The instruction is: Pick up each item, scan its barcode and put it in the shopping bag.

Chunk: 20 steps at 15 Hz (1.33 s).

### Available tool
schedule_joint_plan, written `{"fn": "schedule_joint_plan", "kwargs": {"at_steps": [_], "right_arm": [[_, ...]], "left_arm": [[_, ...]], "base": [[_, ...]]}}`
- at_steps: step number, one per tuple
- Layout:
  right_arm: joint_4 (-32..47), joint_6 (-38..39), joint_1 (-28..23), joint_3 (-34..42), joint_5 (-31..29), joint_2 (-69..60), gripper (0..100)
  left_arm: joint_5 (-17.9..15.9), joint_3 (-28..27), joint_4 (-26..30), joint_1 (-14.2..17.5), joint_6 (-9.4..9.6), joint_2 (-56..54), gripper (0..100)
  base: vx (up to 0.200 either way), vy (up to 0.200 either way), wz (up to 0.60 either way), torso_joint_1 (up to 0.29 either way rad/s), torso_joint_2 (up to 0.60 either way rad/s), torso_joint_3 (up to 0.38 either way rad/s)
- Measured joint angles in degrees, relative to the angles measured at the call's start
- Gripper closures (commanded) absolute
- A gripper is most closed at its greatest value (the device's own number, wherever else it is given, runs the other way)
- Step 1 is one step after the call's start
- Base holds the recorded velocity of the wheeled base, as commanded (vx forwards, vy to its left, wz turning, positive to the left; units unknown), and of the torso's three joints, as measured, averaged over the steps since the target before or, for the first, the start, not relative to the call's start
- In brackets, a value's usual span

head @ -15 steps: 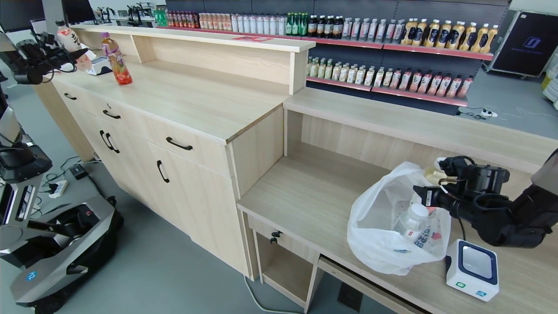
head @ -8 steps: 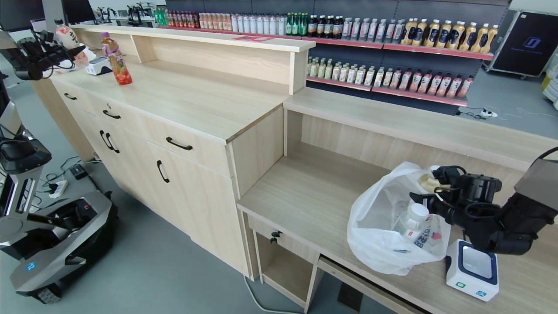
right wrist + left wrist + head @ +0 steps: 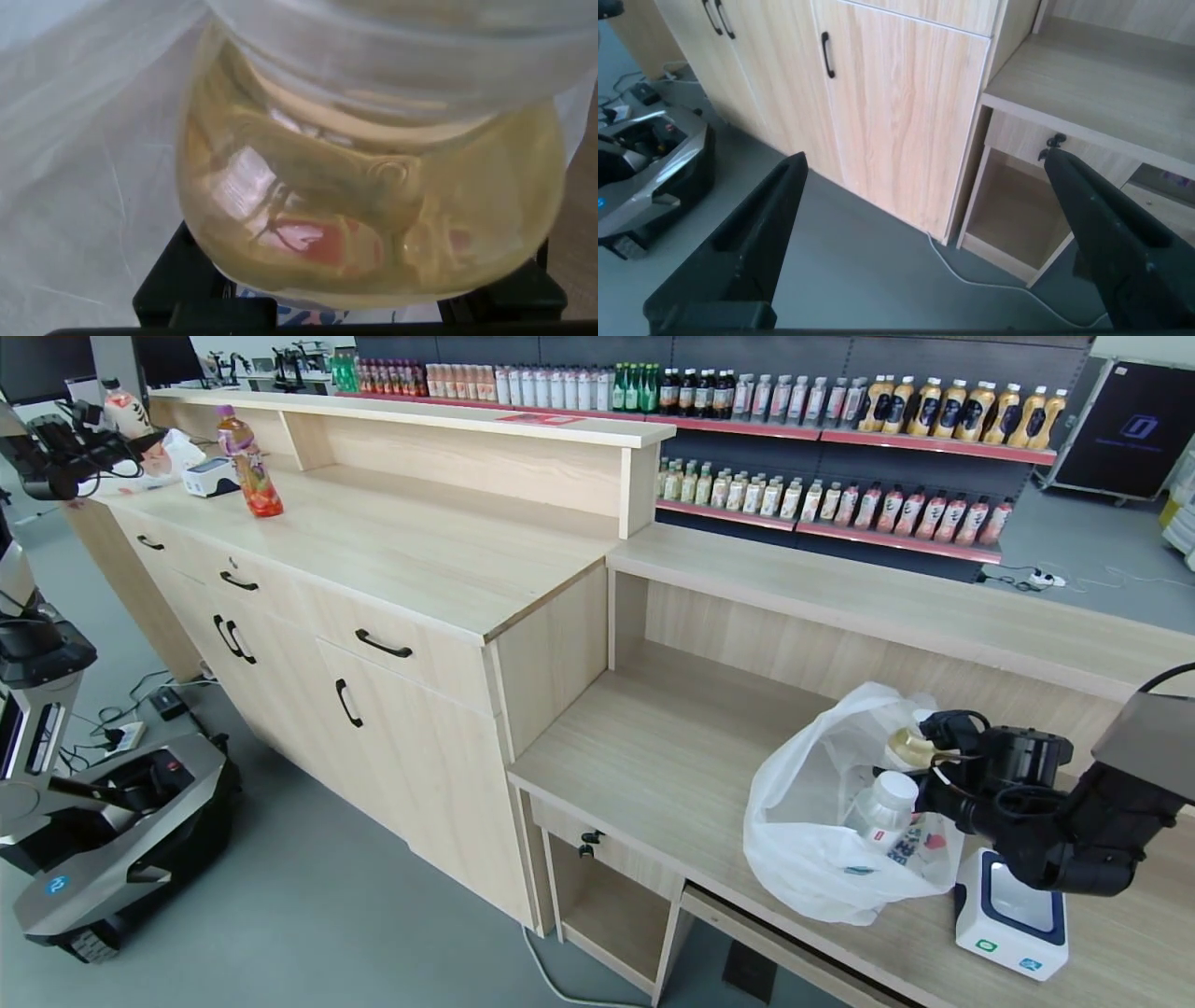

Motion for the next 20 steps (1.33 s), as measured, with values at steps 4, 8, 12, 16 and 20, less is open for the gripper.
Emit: {"fn": "schedule_joint_plan", "kwargs": {"at_steps": [4,8,12,16,20], "right_arm": [[0.09,-0.06,-0.17,0.62,-0.07,0.61,100],[0.02,-0.20,-0.22,1.07,-0.05,0.74,100],[0.00,-0.24,-0.20,1.82,-0.02,0.76,0],[-0.27,-0.24,-0.22,2.36,0.77,0.39,0],[0.24,-0.11,-0.39,2.83,0.88,-0.82,0]], "left_arm": [[0.00,0.00,0.00,0.00,-0.02,0.00,0],[-0.02,0.00,0.00,0.02,0.00,0.00,0],[-0.02,0.00,0.00,0.00,0.00,0.00,0],[0.00,0.00,0.00,0.05,0.00,0.00,0],[0.00,0.00,0.00,0.00,0.00,0.00,0]], "base": [[0.000,0.000,0.00,0.000,0.00,0.000],[0.000,0.000,0.00,0.000,0.00,0.000],[0.000,0.000,0.00,0.000,0.00,0.000],[0.000,0.000,0.00,0.000,0.00,0.000],[0.000,0.000,0.00,0.000,0.00,0.000]]}}
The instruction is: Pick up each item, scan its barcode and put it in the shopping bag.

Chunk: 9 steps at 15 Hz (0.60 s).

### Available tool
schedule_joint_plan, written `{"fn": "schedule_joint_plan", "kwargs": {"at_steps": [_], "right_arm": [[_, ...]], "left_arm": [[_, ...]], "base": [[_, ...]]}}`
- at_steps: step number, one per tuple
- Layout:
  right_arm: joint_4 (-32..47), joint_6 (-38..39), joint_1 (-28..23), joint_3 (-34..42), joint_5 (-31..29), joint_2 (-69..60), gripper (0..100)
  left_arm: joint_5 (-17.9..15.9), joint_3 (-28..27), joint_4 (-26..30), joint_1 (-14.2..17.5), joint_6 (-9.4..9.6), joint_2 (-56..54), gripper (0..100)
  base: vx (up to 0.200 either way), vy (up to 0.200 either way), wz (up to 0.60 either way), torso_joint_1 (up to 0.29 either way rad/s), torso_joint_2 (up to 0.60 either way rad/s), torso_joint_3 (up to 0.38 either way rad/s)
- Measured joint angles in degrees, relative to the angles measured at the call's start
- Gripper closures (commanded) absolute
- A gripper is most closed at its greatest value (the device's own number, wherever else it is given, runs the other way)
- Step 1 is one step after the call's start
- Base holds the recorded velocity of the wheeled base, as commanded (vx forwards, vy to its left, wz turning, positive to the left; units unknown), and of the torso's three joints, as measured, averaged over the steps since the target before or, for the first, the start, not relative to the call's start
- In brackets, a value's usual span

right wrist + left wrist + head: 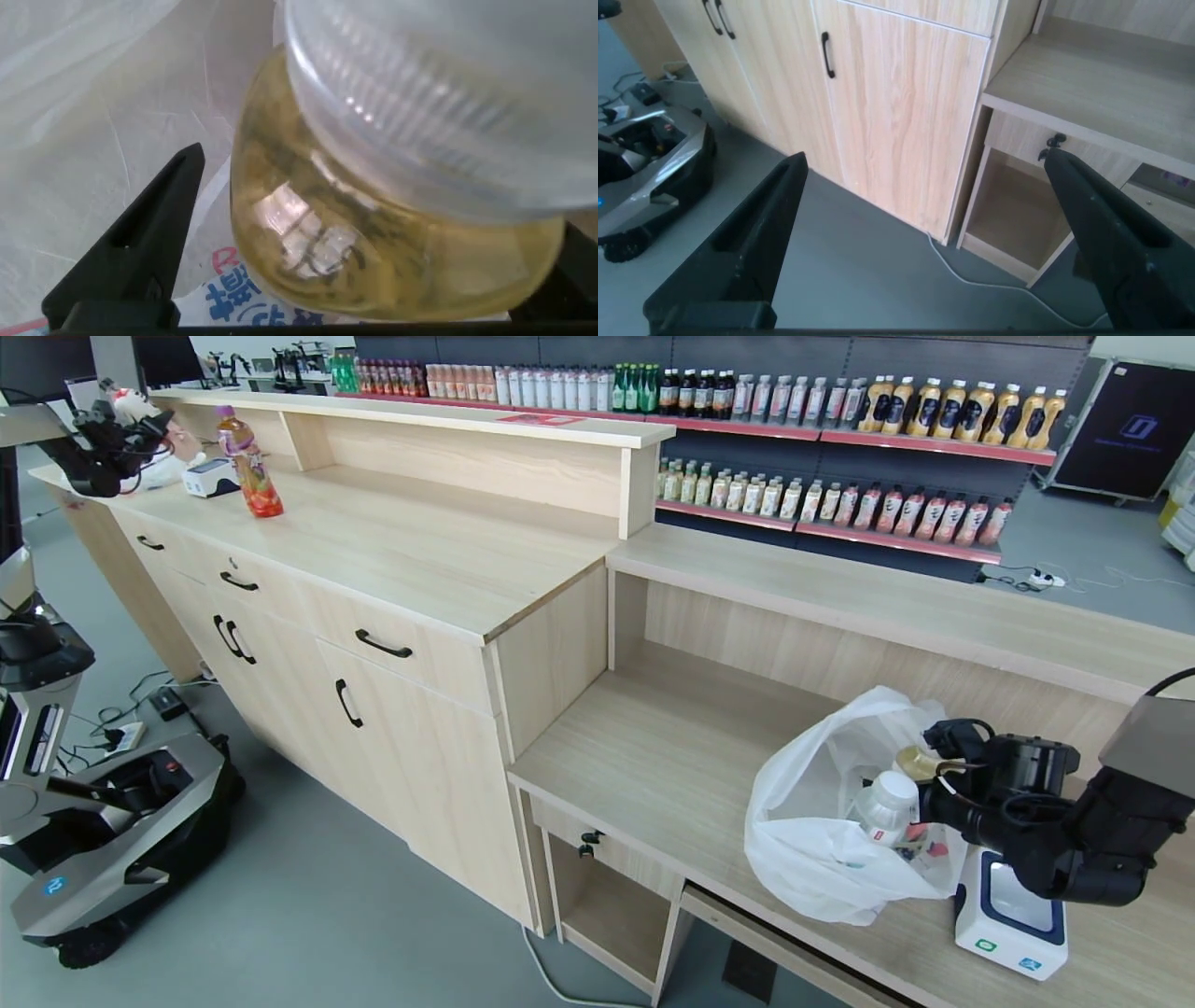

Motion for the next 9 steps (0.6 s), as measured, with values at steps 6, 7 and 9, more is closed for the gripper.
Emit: {"fn": "schedule_joint_plan", "kwargs": {"at_steps": [6,7,9], "right_arm": [[13.31,0.52,0.17,-0.52,0.09,-10.75,0],[14.19,0.57,0.22,-0.60,0.15,-13.35,0],[15.09,0.60,0.22,-0.62,0.20,-18.38,0]], "left_arm": [[0.00,0.00,0.00,0.05,0.00,0.00,0],[0.00,0.00,0.00,0.05,0.00,0.00,0],[0.00,0.00,0.00,0.02,0.00,0.00,0]], "base": [[0.000,0.000,0.00,0.000,0.00,0.000],[0.000,0.000,0.00,0.000,0.00,0.000],[0.000,0.000,0.00,0.000,0.00,0.000]]}}
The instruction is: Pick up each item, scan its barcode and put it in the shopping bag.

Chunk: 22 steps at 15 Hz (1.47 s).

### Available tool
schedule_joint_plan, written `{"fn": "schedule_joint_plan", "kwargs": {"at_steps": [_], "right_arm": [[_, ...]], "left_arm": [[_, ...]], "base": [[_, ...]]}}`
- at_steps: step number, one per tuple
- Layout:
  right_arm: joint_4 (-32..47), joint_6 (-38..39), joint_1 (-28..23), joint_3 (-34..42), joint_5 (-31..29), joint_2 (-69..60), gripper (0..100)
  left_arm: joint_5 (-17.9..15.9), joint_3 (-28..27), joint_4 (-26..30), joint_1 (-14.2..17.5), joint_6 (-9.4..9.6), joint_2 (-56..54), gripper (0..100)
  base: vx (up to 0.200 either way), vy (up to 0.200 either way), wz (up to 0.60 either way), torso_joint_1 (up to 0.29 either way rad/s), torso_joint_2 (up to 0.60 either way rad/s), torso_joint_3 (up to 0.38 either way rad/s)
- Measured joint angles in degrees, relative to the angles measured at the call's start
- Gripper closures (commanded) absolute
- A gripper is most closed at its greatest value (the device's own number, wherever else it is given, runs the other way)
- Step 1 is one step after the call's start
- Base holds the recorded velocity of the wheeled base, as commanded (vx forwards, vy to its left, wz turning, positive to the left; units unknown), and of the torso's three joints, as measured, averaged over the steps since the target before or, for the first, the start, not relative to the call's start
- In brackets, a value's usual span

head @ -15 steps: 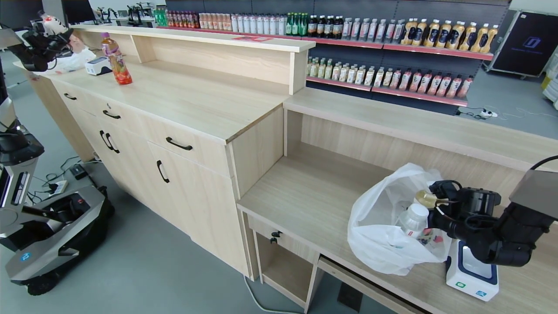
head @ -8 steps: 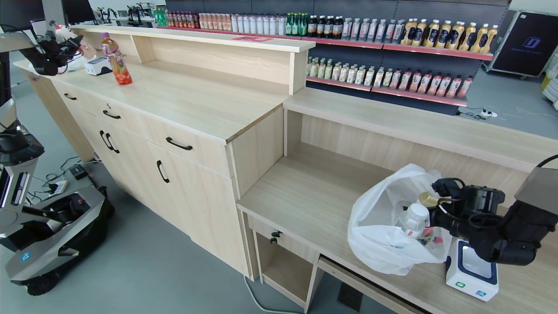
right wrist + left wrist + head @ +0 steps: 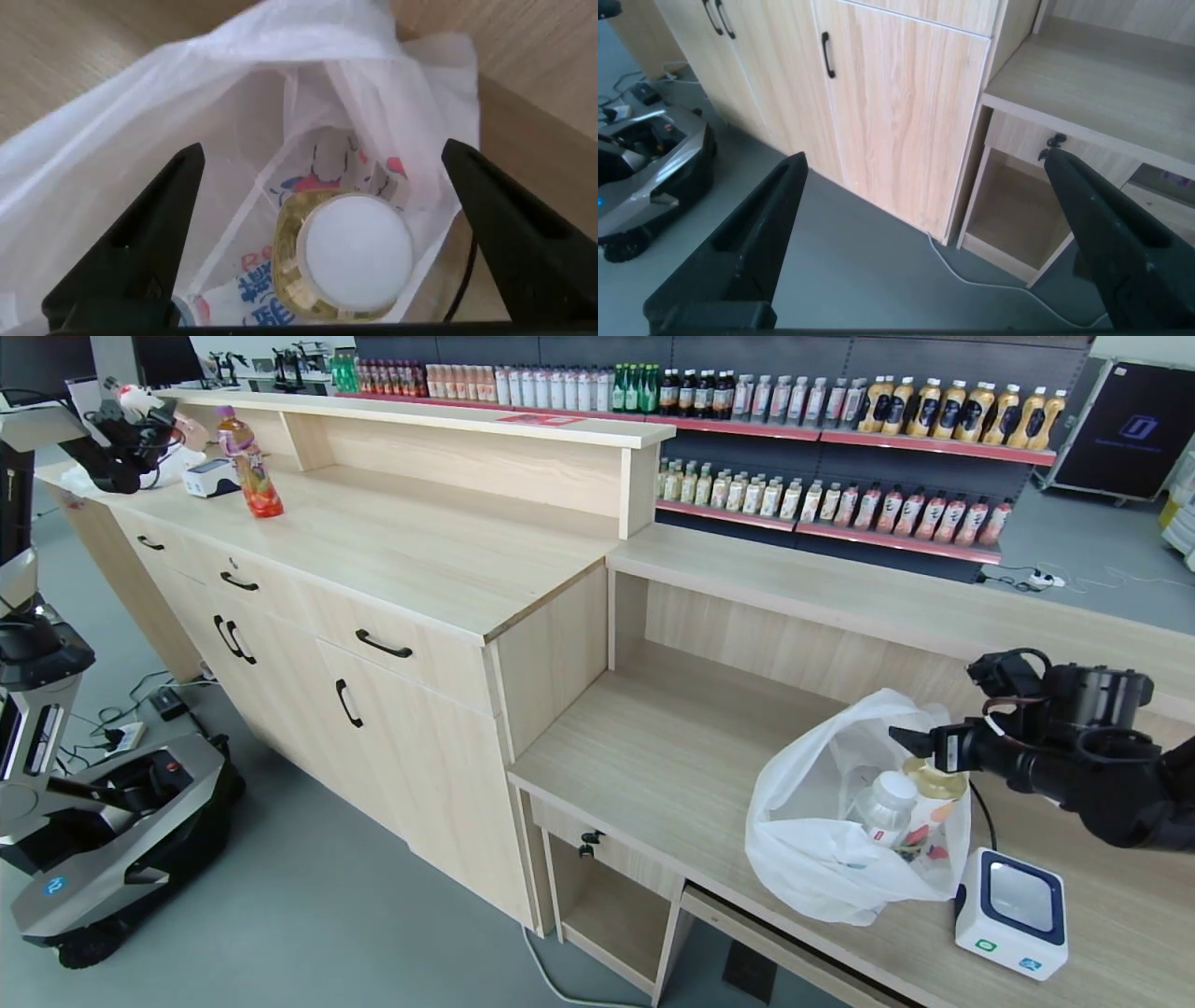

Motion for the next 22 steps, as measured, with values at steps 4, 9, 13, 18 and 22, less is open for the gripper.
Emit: {"fn": "schedule_joint_plan", "kwargs": {"at_steps": [4,9,13,18,22], "right_arm": [[2.40,-0.95,0.00,1.90,0.02,-10.02,0],[8.62,-9.33,-4.27,8.70,-1.17,-25.89,0],[12.12,-5.94,-7.75,9.75,-7.74,-33.04,0],[25.10,-3.06,-8.98,10.28,-9.61,-38.90,0],[26.58,7.73,-5.92,11.62,-12.43,-44.63,0]], "left_arm": [[0.00,0.00,0.00,-0.02,0.00,0.00,0],[0.00,0.00,0.00,0.02,-0.02,0.00,0],[-0.02,0.00,0.00,0.02,-0.02,0.00,0],[0.00,0.00,0.00,0.02,0.00,0.00,0],[0.00,0.00,0.00,0.00,0.00,0.00,0]], "base": [[0.000,0.000,0.00,0.000,0.00,0.000],[0.000,0.000,-0.60,0.002,0.00,0.002],[0.000,0.000,-0.60,0.002,0.00,0.001],[0.000,0.000,-0.60,0.001,0.00,0.003],[0.000,0.000,0.00,0.000,0.00,0.000]]}}
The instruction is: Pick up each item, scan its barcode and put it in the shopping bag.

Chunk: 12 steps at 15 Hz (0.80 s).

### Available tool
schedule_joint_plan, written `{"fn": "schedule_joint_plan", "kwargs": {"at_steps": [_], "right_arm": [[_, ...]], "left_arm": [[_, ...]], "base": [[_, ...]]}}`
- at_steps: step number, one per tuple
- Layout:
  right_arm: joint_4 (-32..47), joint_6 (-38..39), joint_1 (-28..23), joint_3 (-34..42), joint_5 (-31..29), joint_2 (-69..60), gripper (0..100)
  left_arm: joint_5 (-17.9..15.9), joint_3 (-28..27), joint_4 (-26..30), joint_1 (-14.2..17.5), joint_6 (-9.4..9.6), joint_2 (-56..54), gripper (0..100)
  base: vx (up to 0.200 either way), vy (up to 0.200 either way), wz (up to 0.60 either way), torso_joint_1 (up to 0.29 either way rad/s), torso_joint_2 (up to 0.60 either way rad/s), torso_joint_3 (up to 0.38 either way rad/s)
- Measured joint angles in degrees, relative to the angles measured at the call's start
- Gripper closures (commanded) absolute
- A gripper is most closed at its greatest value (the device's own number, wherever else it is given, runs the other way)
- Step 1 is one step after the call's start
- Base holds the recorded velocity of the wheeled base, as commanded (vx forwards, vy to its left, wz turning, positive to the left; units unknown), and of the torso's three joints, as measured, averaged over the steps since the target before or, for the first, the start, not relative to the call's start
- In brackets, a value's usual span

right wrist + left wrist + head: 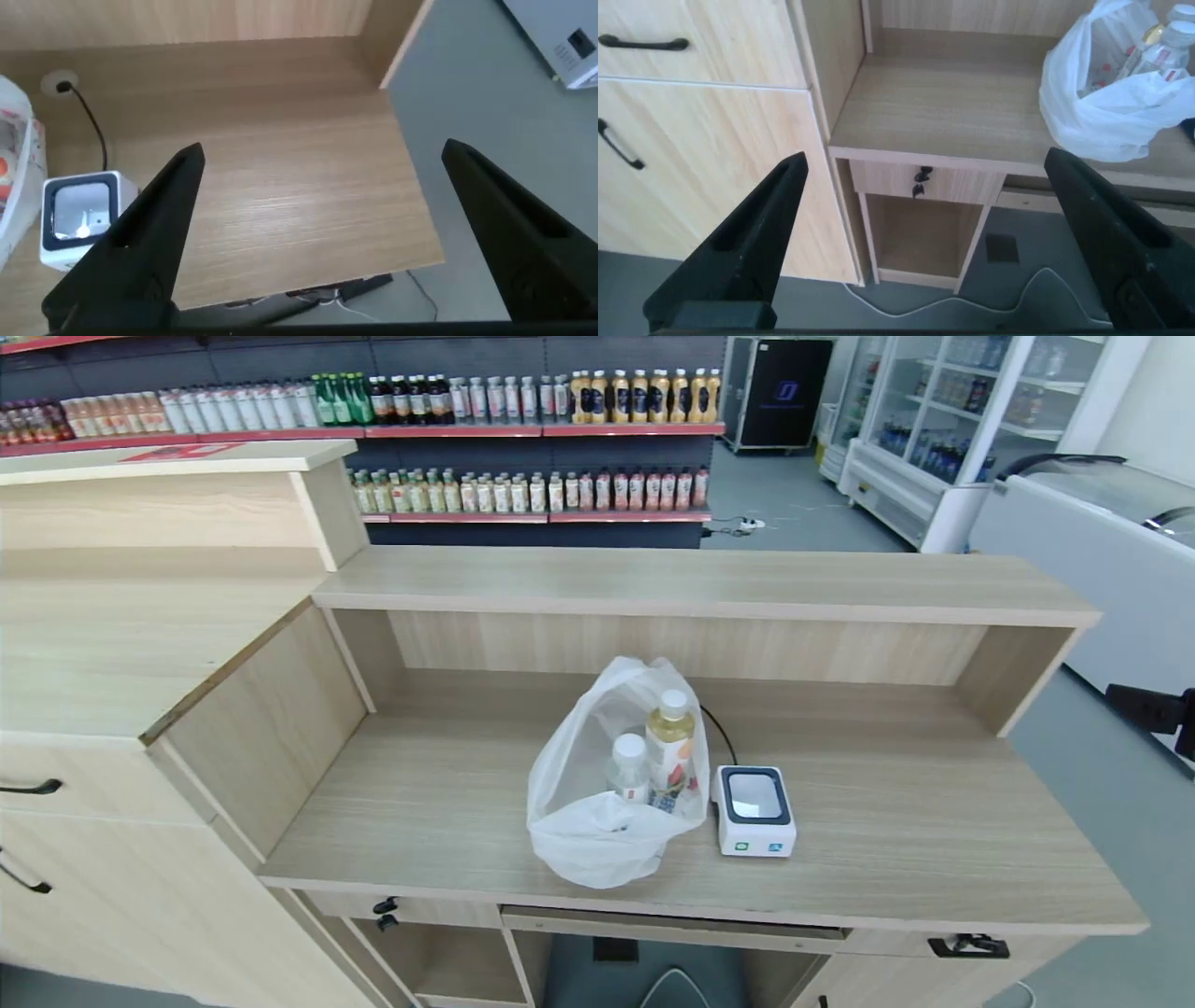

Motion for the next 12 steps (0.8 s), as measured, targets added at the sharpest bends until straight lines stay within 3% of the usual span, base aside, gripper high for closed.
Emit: {"fn": "schedule_joint_plan", "kwargs": {"at_steps": [9,12], "right_arm": [[-2.46,1.45,4.72,25.22,-0.50,-28.23,0],[1.63,1.56,7.03,31.99,-0.56,-41.90,0]], "left_arm": [[0.00,0.00,0.00,-0.04,-0.02,0.00,0],[0.00,0.00,0.00,0.02,-0.02,0.00,0]], "base": [[0.000,0.000,0.00,0.000,0.00,0.000],[0.000,0.000,0.00,0.000,0.00,0.000]]}}
